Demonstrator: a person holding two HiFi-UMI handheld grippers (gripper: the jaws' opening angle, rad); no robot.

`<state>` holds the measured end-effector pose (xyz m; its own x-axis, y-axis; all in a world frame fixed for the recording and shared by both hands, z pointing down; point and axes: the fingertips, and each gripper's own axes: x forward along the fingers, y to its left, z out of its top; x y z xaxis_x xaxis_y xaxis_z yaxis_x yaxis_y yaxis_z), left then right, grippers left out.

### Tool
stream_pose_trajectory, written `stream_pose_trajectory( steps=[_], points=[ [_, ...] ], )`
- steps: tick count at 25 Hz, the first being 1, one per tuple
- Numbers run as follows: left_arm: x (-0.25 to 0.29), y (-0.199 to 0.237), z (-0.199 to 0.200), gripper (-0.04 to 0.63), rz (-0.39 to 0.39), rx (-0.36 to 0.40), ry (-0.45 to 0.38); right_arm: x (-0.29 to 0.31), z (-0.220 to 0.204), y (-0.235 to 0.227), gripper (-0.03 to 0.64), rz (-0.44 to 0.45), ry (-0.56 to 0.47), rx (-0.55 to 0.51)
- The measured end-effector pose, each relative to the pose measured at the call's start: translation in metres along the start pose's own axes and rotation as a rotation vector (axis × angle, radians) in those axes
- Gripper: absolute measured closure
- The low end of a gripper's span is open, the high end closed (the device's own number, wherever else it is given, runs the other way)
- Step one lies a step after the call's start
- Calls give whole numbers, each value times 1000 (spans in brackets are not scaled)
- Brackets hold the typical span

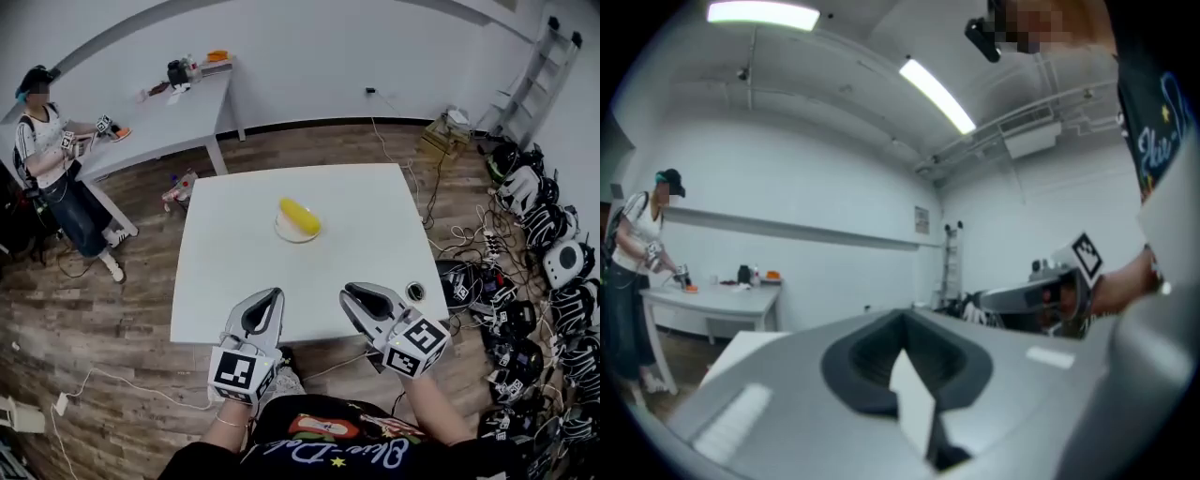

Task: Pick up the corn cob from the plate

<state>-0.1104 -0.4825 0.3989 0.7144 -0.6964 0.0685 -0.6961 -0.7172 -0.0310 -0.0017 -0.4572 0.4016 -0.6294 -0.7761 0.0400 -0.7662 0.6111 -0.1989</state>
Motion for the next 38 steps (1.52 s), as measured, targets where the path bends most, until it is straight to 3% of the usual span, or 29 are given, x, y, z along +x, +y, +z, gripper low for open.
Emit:
stream_pose_trajectory(
  steps=[7, 12, 16, 18, 27, 31, 38],
  points=[
    [73, 88, -9, 597, -105, -20, 30, 125, -21, -70, 489, -76, 166, -19],
    [118, 118, -13, 597, -137, -43, 41, 182, -35, -123, 388, -99, 321, -78],
    [135, 134, -9, 597, -107, -50, 43, 221, -60, -172, 373, -121, 477, -198],
    [137, 144, -12, 597, -76, -92, 51, 238, -79, -194, 368, -128, 571, -243],
    [133, 173, -38, 597, -8, -199, 116, 282, -145, -231, 360, -75, 823, -194],
    [136, 173, -41, 597, -6, -177, 136, 290, -165, -239, 357, -75, 877, -133],
    [138, 164, -39, 597, -40, -119, 146, 297, -165, -240, 359, -108, 858, -169]
  ],
)
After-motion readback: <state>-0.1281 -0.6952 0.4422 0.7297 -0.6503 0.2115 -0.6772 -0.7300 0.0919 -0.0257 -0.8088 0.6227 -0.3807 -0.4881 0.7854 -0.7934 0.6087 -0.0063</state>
